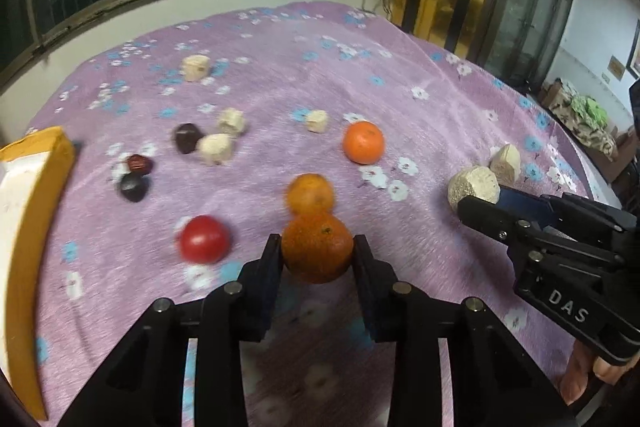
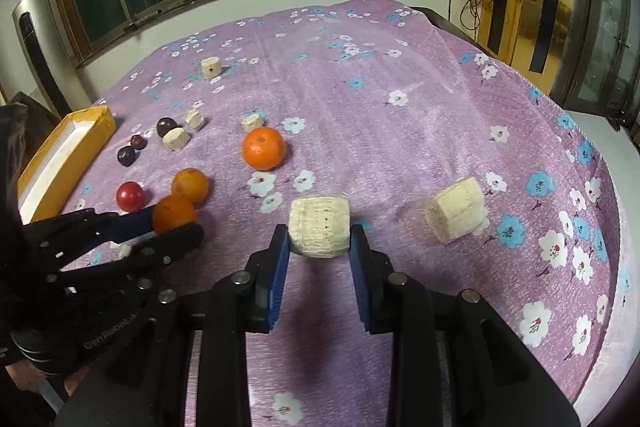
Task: Organize fruits
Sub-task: 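Grasp an orange with the left tool while the right tool grasps a cream cylinder piece, then carry the orange into the tray and open the left tool while the right tool releases its piece there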
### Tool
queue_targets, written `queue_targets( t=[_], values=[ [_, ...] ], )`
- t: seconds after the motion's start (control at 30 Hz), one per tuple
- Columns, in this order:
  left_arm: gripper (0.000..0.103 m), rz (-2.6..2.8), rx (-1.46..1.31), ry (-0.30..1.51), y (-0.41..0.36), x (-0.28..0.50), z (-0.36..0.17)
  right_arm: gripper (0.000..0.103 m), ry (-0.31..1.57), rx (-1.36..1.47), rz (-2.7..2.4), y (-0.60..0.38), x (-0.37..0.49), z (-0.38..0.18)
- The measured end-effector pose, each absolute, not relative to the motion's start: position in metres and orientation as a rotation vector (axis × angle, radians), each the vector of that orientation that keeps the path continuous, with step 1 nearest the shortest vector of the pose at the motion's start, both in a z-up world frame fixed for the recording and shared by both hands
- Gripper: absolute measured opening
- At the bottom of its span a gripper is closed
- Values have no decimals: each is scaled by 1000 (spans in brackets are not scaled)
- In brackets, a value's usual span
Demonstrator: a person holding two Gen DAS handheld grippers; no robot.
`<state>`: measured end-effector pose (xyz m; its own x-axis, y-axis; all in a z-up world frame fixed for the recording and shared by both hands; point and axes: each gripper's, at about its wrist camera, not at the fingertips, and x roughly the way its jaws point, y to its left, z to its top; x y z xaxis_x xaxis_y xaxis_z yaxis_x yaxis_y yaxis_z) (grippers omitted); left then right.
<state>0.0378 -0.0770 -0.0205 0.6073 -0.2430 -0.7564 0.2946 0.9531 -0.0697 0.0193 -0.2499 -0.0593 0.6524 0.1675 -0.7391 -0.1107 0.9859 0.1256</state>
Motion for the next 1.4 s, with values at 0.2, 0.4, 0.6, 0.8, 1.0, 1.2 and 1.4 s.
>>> queue_targets(
  t=[0.2,0.4,0.6,0.8,1.0,1.2,1.4],
  values=[
    [34,-250,11,824,-32,15,-3,31,837,57,185,-223,9,-53],
    [34,-151,-44,800,28,-4,11,32,822,34,232,-185,-4,-43],
    [34,-14,-110,768,91,-17,21,32,797,-3,328,-129,-12,-29],
    [34,148,-148,767,154,-20,21,32,763,-44,440,-64,-10,-15],
    [34,260,-184,788,202,-20,13,32,749,-55,548,8,10,-10],
    [34,315,-188,829,229,-14,1,32,773,-63,619,79,47,-22],
    [35,331,-184,864,242,-8,-11,32,831,-90,627,128,88,-40]
  ],
)
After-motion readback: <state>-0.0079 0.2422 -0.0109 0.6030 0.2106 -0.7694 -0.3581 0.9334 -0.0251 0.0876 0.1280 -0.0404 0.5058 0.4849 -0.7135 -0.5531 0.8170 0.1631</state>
